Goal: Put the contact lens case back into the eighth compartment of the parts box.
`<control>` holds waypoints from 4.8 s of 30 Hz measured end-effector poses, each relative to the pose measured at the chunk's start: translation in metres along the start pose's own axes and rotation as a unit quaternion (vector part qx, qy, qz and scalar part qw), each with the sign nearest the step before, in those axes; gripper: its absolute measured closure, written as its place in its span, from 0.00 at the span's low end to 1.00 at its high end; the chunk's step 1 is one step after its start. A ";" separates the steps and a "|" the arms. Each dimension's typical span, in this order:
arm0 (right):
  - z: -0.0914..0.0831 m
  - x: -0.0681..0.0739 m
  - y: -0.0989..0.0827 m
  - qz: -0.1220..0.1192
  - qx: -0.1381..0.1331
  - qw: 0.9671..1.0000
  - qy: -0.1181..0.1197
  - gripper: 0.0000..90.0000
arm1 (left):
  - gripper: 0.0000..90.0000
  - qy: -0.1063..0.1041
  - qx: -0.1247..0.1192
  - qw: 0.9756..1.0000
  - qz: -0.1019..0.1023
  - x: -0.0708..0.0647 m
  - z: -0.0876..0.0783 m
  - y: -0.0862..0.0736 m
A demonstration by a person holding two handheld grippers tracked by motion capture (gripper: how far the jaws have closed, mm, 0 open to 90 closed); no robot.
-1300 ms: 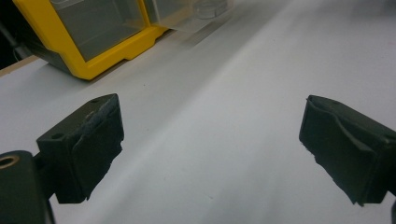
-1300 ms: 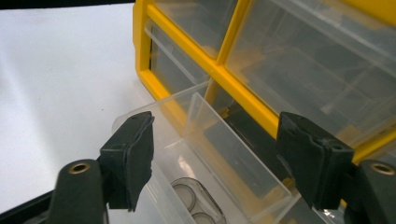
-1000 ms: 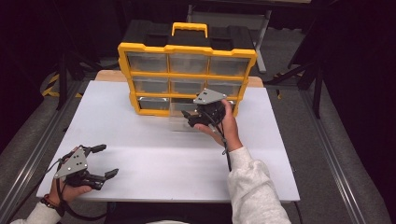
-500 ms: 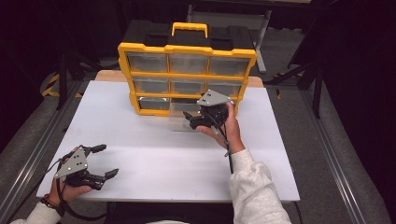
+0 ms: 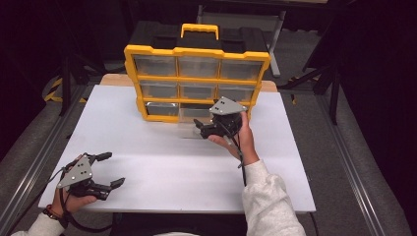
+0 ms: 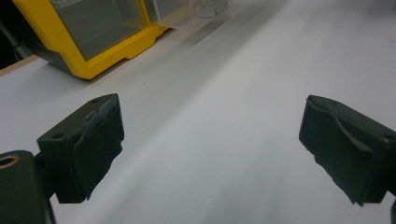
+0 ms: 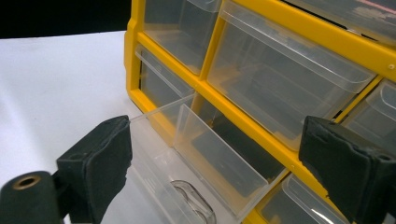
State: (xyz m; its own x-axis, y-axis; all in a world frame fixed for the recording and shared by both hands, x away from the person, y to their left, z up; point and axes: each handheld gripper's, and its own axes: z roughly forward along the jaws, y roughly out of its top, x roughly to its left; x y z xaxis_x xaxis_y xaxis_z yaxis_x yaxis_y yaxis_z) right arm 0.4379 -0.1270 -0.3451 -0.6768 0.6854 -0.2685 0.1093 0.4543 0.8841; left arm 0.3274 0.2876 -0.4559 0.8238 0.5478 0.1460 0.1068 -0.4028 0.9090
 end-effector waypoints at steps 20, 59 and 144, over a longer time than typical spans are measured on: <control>-0.013 0.013 -0.011 -0.006 -0.017 1.000 -0.016 0.10 | 0.08 0.002 0.000 1.000 0.002 0.000 0.000 0.000; -0.048 0.027 -0.022 -0.048 -0.025 0.998 -0.023 0.10 | 0.08 0.003 -0.001 1.000 0.005 -0.001 -0.001 0.000; -0.123 0.023 -0.165 -0.012 0.008 0.999 -0.046 0.07 | 0.08 -0.003 0.001 1.000 0.014 -0.001 0.011 0.007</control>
State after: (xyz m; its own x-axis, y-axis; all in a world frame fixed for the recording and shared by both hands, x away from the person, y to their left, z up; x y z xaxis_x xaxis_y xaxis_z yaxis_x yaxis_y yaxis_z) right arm 0.3147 -0.2565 -0.4503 -0.6092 0.7235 -0.3246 0.1066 0.4804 0.8706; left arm 0.3337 0.2761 -0.4538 0.8302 0.5317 0.1679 0.0857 -0.4192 0.9038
